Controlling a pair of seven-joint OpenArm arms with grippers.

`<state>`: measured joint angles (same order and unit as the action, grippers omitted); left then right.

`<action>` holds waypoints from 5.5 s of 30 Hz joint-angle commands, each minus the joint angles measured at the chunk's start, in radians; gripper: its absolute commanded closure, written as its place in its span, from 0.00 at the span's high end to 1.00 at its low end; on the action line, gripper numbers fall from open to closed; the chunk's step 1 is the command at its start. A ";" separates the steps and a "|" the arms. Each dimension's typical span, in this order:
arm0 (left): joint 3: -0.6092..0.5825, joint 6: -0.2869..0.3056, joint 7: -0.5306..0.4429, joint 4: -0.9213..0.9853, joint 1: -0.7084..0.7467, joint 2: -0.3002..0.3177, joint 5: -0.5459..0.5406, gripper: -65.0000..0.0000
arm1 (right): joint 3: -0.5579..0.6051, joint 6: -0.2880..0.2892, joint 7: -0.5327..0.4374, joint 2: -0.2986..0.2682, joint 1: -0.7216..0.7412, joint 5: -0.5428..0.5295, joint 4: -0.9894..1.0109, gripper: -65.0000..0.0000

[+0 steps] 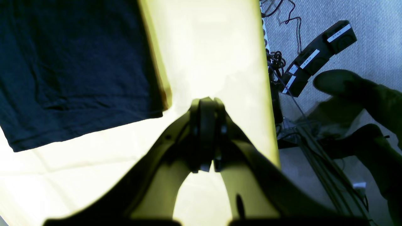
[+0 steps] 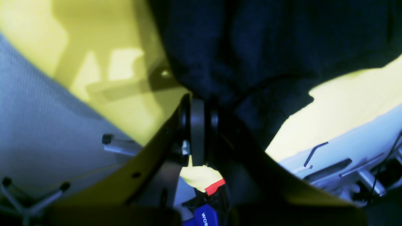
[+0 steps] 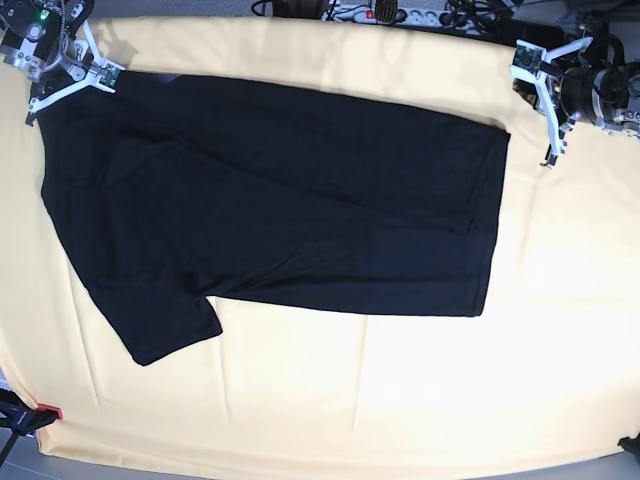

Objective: Fold the T-shirt properly
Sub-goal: 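Regrip the shoulder corners and smooth the shirt flat, then move both grippers to the hem corners and grasp them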

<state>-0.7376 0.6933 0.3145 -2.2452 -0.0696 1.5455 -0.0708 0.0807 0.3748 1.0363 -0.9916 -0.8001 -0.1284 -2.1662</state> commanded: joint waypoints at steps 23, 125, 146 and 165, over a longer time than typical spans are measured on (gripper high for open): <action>0.012 -0.075 -0.131 0.272 -0.011 -0.241 0.150 0.60 | -0.010 -0.170 -0.035 -0.019 0.005 0.033 -0.013 0.55; 0.012 -0.055 0.019 0.060 -0.013 -0.131 0.076 0.00 | -0.010 -0.139 0.026 -0.020 -0.061 0.032 -0.014 0.00; 0.012 0.005 0.184 -0.002 -0.014 -0.120 -0.137 0.56 | -0.010 -0.222 0.069 -0.019 -0.137 0.075 -0.163 0.62; 0.047 -0.604 0.319 0.114 -0.121 -0.249 -0.091 0.50 | -0.228 -0.417 -0.099 -0.002 -0.008 0.231 -0.190 0.62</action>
<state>-0.7013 0.0967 0.6365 -2.1201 -0.1780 1.2724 -0.1684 -0.1375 -0.0322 0.9413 -0.9798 -0.8089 0.0879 -2.3440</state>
